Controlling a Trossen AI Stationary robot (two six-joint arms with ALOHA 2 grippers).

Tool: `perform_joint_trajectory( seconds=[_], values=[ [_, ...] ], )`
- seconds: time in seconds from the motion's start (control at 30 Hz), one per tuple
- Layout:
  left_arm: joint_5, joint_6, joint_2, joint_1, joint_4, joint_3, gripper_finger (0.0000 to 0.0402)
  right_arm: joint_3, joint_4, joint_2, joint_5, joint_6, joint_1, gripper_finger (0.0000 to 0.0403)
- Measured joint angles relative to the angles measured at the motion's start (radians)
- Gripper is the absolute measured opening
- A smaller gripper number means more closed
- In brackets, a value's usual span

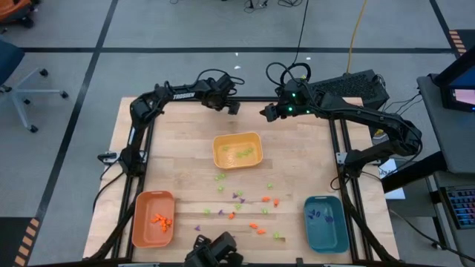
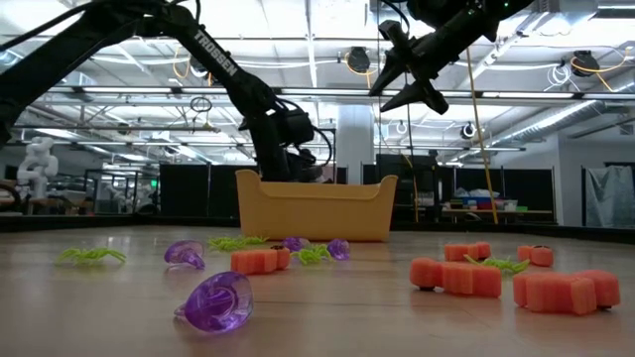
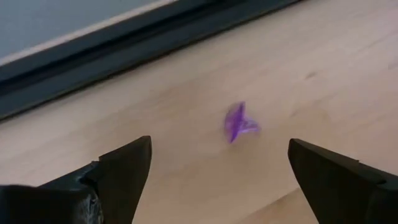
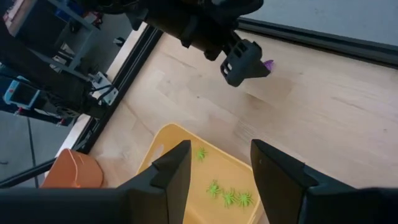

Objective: Sort Halloween decoration
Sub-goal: Put the violet witch hat toy into the blue bin

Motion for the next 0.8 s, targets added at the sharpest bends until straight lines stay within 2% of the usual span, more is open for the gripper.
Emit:
perform_joint_trajectory(
  seconds=[0.3, 0.8],
  values=[
    [0.088, -0.002, 0.0, -0.002, 0.035, 0.0, 0.0374, 0.0, 0.0, 0.0, -0.024, -0.019, 0.0, 0.0155],
    [0.141, 0.043, 0.006, -0.032, 0.116, 0.0, 0.0374, 0.0, 0.0, 0.0, -0.025, -0.027, 0.0, 0.0155]
  ],
)
